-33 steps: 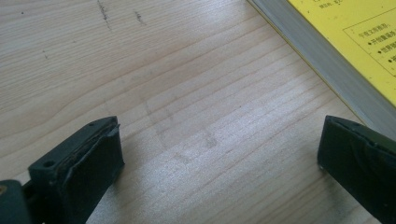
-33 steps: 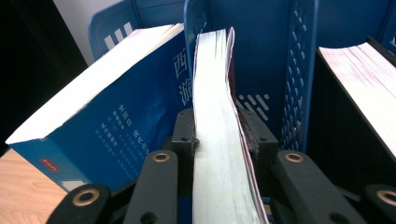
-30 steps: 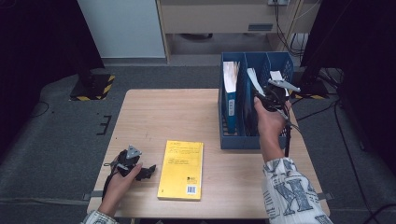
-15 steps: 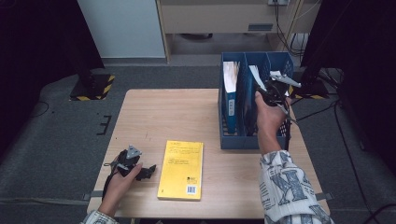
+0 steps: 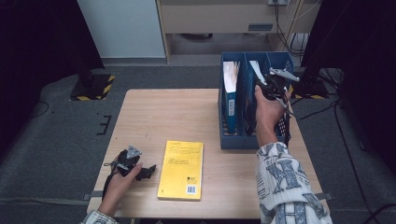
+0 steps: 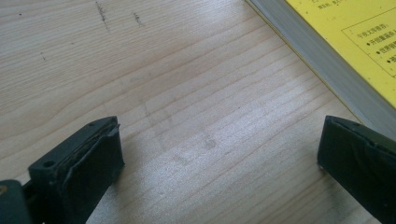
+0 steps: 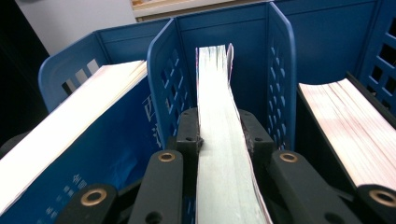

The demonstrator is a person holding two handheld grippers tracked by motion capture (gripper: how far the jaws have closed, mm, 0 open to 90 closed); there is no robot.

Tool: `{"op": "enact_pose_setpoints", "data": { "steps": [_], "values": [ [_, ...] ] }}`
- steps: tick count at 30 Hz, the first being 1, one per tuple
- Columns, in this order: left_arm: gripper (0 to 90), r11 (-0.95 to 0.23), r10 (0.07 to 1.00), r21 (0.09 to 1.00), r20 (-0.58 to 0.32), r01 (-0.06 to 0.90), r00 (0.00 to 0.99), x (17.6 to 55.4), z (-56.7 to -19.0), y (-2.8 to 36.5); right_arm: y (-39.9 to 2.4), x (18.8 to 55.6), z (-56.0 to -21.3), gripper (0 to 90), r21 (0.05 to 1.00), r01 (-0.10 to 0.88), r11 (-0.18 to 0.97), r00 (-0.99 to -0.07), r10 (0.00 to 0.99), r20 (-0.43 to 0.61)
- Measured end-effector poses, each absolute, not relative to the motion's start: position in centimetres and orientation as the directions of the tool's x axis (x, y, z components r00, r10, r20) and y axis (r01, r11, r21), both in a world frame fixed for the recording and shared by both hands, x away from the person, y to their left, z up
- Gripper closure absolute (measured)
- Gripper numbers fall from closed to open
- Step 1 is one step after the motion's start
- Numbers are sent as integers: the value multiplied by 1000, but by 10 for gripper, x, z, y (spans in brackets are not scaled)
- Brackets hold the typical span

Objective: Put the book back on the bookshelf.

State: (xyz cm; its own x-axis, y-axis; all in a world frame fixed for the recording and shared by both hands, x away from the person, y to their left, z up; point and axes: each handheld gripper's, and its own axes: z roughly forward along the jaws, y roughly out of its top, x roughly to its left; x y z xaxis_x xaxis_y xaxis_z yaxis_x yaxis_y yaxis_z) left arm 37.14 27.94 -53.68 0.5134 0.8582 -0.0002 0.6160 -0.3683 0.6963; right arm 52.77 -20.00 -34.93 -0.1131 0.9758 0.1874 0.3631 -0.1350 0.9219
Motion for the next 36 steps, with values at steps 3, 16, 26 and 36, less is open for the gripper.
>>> {"op": "enact_pose_setpoints", "data": {
  "steps": [3, 16, 26, 36],
  "values": [
    [0, -369, 858, 696, 0, 616, 514, 372, -537, 279, -197, 531, -351, 735, 923, 362, -131, -111, 977, 182],
    [0, -369, 858, 696, 0, 616, 514, 372, -537, 279, -180, 526, -356, 728, 925, 367, -101, -129, 979, 159],
    [0, -369, 858, 696, 0, 616, 514, 372, -537, 279, -177, 519, -359, 708, 925, 370, -83, -156, 976, 150],
    [0, -370, 858, 695, 1, 617, 514, 372, -537, 279, -180, 519, -358, 636, 914, 377, -149, -175, 958, 228]
  ]
}}
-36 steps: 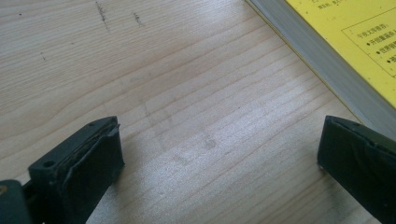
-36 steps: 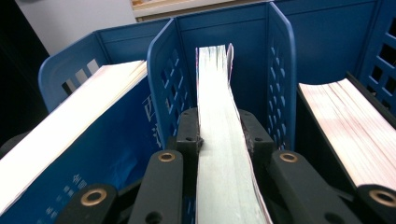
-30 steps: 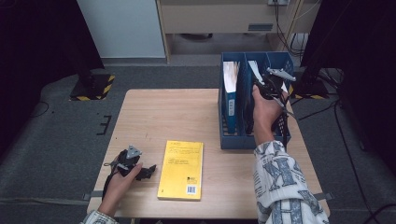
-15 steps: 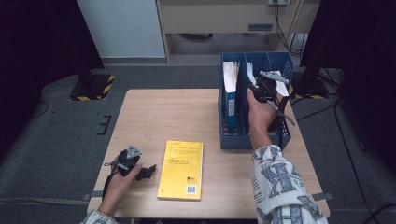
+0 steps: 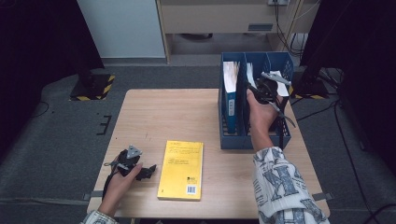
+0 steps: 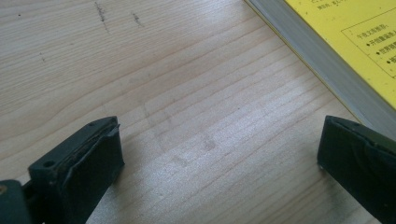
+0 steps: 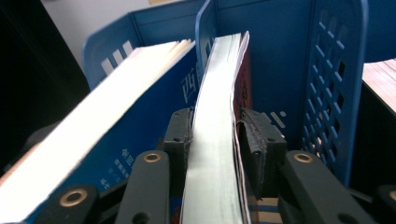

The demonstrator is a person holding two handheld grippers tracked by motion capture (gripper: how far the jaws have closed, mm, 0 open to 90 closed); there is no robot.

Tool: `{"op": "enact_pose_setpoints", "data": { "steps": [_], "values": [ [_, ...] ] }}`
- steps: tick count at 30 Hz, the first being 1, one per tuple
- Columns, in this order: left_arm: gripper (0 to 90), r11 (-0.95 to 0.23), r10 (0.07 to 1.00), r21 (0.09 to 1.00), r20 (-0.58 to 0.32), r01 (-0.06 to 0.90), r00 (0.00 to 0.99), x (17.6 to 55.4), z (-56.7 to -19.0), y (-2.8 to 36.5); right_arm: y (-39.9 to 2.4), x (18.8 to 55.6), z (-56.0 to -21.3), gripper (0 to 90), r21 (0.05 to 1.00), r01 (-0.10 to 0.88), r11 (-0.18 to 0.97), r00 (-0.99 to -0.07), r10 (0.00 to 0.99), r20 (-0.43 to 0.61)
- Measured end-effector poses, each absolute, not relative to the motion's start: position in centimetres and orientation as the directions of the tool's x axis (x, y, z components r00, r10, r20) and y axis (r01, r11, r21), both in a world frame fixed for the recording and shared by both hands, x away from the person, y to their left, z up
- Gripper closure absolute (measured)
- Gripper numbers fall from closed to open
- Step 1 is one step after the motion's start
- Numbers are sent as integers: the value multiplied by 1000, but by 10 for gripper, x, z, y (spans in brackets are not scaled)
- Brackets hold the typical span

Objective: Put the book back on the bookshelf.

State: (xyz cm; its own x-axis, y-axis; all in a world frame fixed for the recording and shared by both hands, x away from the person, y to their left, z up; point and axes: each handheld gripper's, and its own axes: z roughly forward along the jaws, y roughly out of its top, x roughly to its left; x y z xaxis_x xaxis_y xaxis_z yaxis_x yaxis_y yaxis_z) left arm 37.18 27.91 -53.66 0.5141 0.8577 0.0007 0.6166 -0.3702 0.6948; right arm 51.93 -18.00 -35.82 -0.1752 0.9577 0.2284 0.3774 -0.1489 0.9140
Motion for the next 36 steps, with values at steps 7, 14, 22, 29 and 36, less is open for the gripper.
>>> {"op": "enact_pose_setpoints", "data": {
  "steps": [7, 14, 22, 29, 36],
  "values": [
    [0, -370, 857, 696, 0, 615, 515, 372, -537, 279, -181, 518, -356, 509, 918, 370, -146, -203, 951, 233],
    [0, -371, 857, 695, 1, 616, 515, 372, -537, 279, -183, 511, -351, 381, 926, 362, -103, -222, 956, 193],
    [0, -372, 856, 696, 1, 615, 516, 372, -537, 279, -186, 504, -347, 269, 931, 362, -52, -244, 958, 149],
    [0, -370, 857, 697, 1, 614, 515, 372, -537, 279, -189, 491, -343, 171, 939, 343, 0, -262, 960, 96],
    [0, -370, 857, 697, 1, 614, 515, 372, -537, 279, -193, 479, -347, 136, 938, 347, 18, -283, 955, 86]
  ]
}}
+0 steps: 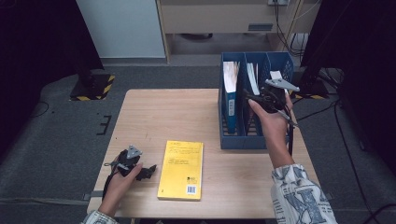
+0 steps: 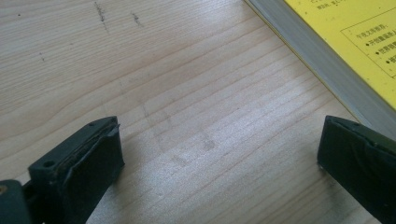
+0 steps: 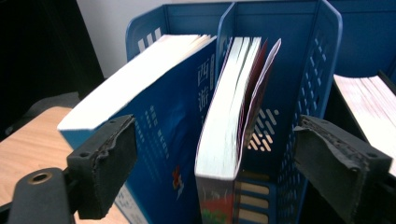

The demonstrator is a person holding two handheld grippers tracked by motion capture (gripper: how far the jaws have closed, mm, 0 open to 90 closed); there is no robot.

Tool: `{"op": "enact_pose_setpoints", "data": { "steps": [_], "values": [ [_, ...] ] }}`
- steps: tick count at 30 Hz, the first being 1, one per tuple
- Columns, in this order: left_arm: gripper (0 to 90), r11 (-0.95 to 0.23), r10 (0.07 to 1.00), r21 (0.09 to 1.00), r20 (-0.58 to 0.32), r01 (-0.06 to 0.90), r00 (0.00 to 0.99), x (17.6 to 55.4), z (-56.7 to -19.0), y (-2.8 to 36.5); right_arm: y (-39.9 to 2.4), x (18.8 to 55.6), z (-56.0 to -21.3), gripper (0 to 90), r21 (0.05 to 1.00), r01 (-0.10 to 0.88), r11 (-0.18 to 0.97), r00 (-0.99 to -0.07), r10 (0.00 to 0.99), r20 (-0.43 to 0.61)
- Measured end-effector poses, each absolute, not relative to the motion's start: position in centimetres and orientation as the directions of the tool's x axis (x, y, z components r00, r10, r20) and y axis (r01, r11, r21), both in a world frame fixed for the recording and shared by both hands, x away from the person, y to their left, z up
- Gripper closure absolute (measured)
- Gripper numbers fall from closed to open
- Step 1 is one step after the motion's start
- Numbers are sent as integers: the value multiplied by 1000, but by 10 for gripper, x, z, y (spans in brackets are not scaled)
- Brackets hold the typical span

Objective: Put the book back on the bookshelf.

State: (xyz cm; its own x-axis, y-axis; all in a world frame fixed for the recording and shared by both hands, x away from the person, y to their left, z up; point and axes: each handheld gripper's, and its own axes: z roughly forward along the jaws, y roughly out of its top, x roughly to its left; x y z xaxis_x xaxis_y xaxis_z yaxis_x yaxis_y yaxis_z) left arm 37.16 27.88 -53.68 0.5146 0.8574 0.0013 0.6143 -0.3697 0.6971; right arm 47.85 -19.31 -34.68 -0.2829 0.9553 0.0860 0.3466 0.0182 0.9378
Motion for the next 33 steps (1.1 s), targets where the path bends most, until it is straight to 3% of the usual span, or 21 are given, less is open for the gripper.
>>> {"op": "enact_pose_setpoints", "data": {
  "steps": [22, 33],
  "values": [
    [0, -369, 858, 697, 1, 614, 514, 372, -537, 279, -199, 462, -352, 92, 941, 337, 39, -324, 943, 77],
    [0, -371, 857, 697, 1, 614, 516, 372, -537, 279, -198, 443, -372, 92, 929, 367, 37, -350, 931, 101]
  ]
}}
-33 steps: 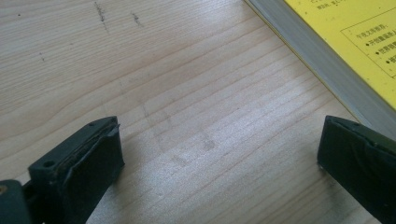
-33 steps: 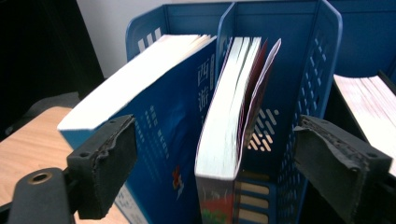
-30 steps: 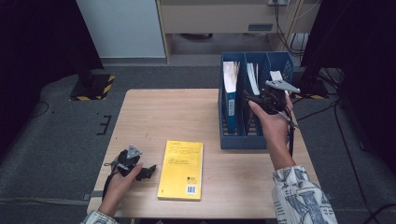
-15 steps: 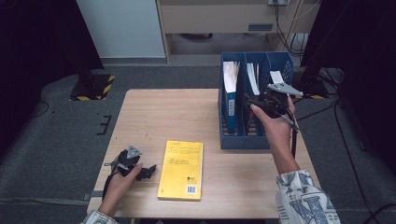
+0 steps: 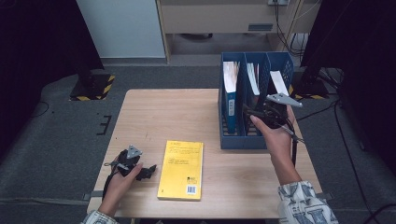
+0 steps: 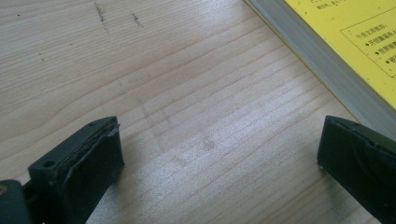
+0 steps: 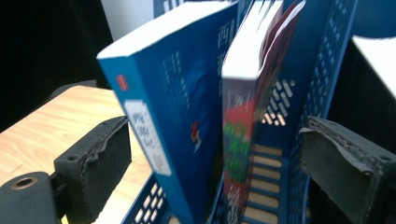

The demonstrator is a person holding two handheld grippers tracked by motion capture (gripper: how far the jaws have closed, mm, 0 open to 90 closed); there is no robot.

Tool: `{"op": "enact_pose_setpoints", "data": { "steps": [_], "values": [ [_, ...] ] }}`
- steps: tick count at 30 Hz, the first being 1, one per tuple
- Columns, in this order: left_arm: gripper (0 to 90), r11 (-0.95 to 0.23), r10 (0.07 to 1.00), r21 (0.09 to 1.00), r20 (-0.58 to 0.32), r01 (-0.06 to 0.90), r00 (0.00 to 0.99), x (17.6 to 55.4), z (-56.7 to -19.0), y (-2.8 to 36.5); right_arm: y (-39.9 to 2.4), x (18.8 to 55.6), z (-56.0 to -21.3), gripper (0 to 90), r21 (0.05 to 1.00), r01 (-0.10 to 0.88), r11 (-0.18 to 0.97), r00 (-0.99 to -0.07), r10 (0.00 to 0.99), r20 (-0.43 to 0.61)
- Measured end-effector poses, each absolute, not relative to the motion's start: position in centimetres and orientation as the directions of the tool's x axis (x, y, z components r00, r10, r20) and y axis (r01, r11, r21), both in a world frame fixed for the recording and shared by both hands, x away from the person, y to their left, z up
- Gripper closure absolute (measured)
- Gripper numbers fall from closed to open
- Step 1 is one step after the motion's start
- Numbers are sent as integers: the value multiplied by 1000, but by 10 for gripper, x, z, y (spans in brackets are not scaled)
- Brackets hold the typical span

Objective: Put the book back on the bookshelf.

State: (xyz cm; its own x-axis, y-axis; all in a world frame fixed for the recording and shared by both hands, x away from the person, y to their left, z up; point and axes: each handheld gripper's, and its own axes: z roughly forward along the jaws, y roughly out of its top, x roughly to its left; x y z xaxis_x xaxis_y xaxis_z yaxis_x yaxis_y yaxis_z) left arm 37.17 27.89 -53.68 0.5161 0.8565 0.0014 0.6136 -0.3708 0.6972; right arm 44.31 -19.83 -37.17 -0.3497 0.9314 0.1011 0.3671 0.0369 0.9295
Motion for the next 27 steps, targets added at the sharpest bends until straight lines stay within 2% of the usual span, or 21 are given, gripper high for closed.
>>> {"op": "enact_pose_setpoints", "data": {
  "steps": [16, 27],
  "values": [
    [0, -371, 856, 697, 1, 613, 516, 372, -537, 279, -190, 408, -401, 95, 912, 404, 77, -391, 915, 96],
    [0, -370, 856, 697, -1, 614, 517, 371, -537, 279, -169, 382, -423, 99, 910, 402, 106, -456, 884, 98]
  ]
}}
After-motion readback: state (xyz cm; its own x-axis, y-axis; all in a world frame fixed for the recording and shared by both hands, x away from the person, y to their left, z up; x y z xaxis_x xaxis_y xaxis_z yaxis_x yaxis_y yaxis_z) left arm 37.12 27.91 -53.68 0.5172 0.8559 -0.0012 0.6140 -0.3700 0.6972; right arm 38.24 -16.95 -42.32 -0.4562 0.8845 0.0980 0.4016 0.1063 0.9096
